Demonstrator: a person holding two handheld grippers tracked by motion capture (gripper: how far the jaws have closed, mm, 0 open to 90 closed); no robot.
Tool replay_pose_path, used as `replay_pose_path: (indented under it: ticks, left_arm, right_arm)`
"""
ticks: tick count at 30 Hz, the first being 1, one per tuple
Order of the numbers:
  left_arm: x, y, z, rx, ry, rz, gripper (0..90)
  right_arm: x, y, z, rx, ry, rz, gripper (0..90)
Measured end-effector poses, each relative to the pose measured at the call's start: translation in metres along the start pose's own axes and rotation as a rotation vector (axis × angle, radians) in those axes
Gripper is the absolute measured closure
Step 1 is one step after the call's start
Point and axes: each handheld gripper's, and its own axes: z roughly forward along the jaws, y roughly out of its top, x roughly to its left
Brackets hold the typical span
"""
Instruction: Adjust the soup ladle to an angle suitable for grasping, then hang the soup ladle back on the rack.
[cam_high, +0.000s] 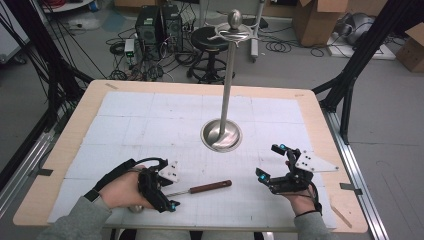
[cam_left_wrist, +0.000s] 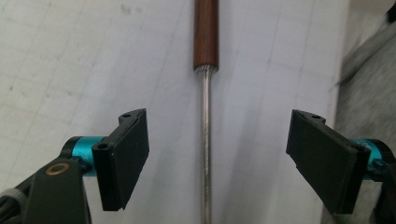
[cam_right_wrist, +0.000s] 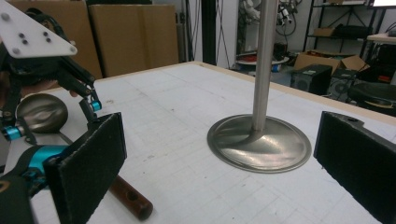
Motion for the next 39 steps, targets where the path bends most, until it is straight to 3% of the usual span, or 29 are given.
replay_pose_path:
  ticks: [10,18,22,28,39]
  left_arm:
    - [-0.0001,0.0007,0.0077,0.067,-0.04,0.026,26.3]
    - [0.0008,-0.0015,0.0069,0.103,-0.052,0.031,40.6]
    - [0.0008,-0.0032,0.0077,0.133,-0.025,0.033,42.5]
    - [0.0008,-0.0045,0.0077,0.161,-0.019,0.039,47.1]
    - [0.0044,-0.008,0.0047,0.195,-0.014,0.039,66.4]
  right_arm:
    - [0.0004,0.0001,0.0037,0.006,0.012,-0.001,1.4]
    - [0.0014,0.0005,0.004,0.005,0.015,-0.004,1.3]
    - [0.0008,0.0,0.0055,0.008,0.015,-0.005,1.4]
    - [0.0015,0.0,0.0063,0.012,0.019,-0.001,1.3]
    - [0.0027,0.0004,0.006,0.014,0.025,-0.007,1.4]
